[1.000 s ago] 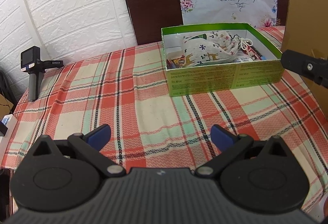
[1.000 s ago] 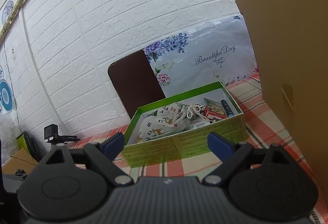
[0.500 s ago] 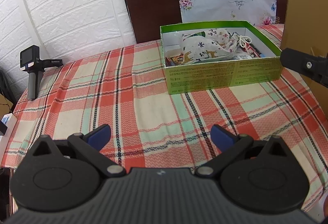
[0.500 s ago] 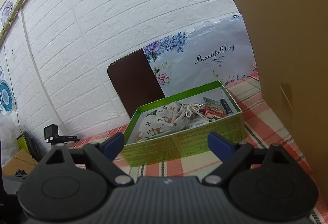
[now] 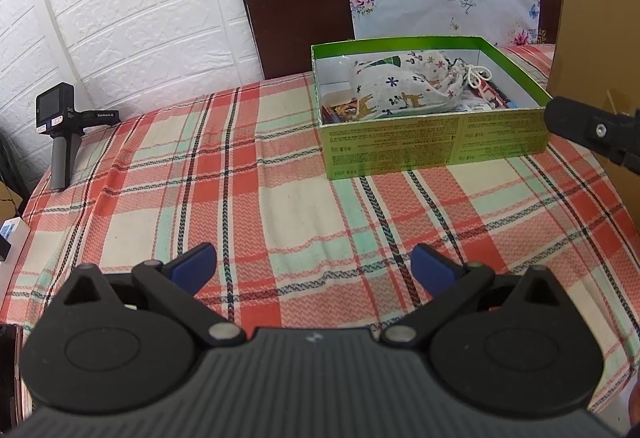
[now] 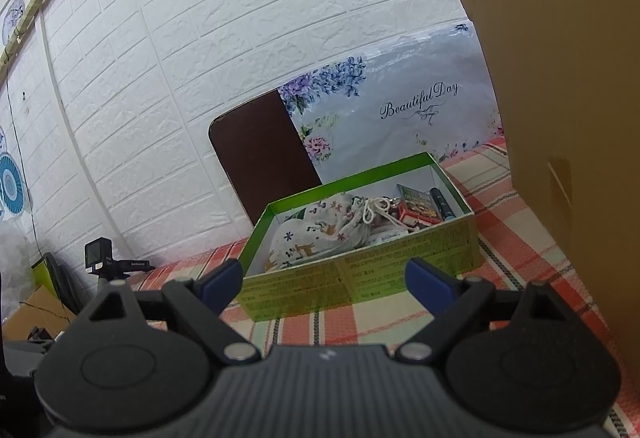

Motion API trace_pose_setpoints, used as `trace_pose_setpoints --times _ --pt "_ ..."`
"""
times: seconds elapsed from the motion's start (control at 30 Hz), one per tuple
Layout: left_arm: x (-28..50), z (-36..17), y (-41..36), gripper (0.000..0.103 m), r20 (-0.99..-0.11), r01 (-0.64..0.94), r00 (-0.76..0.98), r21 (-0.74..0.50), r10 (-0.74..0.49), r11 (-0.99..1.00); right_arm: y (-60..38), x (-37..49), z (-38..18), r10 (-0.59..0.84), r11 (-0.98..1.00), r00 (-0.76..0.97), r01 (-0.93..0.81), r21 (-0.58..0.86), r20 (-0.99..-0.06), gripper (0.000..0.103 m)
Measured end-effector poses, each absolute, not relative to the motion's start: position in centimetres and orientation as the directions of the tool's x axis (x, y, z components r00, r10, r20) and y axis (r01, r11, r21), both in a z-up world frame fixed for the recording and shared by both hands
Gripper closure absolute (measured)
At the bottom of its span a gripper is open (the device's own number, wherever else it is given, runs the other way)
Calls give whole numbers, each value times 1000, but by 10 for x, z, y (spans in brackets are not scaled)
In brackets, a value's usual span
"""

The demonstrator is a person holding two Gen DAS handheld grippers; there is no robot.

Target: Organize objects

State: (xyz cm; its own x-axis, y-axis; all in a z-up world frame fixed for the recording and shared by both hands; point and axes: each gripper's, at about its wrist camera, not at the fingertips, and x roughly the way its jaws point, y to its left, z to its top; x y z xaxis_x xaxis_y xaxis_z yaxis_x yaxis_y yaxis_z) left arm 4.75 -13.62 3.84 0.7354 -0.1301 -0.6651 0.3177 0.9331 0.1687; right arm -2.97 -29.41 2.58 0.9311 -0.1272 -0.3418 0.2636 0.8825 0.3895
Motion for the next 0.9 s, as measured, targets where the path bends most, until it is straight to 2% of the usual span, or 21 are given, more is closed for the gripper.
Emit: trace_pose_setpoints --times 0.9 --pt "52 36 -134 0 -684 304 719 150 -123 941 -290 -28 22 -120 883 926 265 388 -358 11"
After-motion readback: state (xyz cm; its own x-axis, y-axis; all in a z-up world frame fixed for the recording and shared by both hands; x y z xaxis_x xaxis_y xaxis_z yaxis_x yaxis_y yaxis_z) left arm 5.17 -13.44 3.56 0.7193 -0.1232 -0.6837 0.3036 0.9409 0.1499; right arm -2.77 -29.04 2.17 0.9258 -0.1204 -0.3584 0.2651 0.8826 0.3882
